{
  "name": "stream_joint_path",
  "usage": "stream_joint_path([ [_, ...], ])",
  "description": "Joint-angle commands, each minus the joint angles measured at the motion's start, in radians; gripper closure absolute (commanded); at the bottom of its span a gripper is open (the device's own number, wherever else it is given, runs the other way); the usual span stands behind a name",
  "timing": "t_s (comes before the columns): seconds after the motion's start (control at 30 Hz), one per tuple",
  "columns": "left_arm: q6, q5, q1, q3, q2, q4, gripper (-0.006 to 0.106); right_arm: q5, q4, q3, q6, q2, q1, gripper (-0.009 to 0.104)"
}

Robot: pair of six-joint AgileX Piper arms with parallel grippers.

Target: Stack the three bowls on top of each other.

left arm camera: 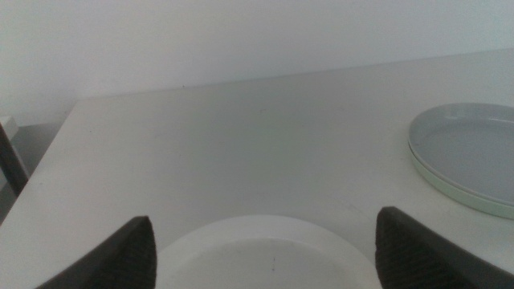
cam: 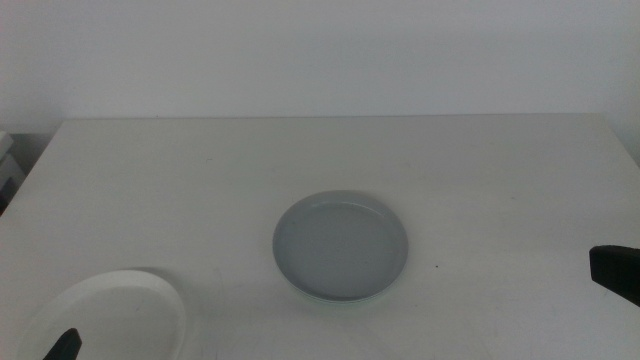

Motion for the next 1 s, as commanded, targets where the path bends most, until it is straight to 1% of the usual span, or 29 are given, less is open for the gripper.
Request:
stream_joint_path([
  [0.0, 0.000, -0.079, 0.009, -0.007, -0.013, -0.004, -0.004, -0.058, 0.016, -0.022, -0.002, 0.001, -0.006, 0.040],
  [0.07, -0.009, -0.080, 0.033, -0.013, -0.002, -0.012, -0.004, -0.059, 0.014, -0.022, -0.002, 0.001, -0.006, 0.040],
  [0.2, -0.056, -0.076, 0.069, -0.072, 0.091, -0.058, -0.004, -0.058, 0.012, -0.022, -0.002, 0.001, -0.006, 0.040],
  [0.23, -0.065, -0.075, 0.109, -0.209, 0.253, -0.103, -0.004, -0.058, 0.012, -0.022, -0.002, 0.001, -0.006, 0.040],
  [0.33, -0.065, -0.047, 0.148, -0.343, 0.380, -0.124, -0.004, -0.058, 0.012, -0.022, -0.002, 0.001, -0.006, 0.040],
  [0.53, -0.068, 0.165, 0.168, -0.642, 0.608, -0.129, -0.004, -0.058, 0.012, -0.022, -0.002, 0.001, -0.006, 0.040],
  [0.67, -0.068, 0.371, 0.168, -0.811, 0.730, -0.130, -0.004, -0.058, 0.012, -0.022, -0.002, 0.001, -0.006, 0.040],
  [0.77, -0.068, 0.460, 0.168, -0.872, 0.789, -0.129, -0.004, -0.058, 0.012, -0.022, -0.002, 0.001, -0.006, 0.040],
  [0.97, -0.068, 0.464, 0.168, -0.875, 0.864, -0.128, -0.004, -0.058, 0.012, -0.022, -0.002, 0.001, -0.006, 0.040],
])
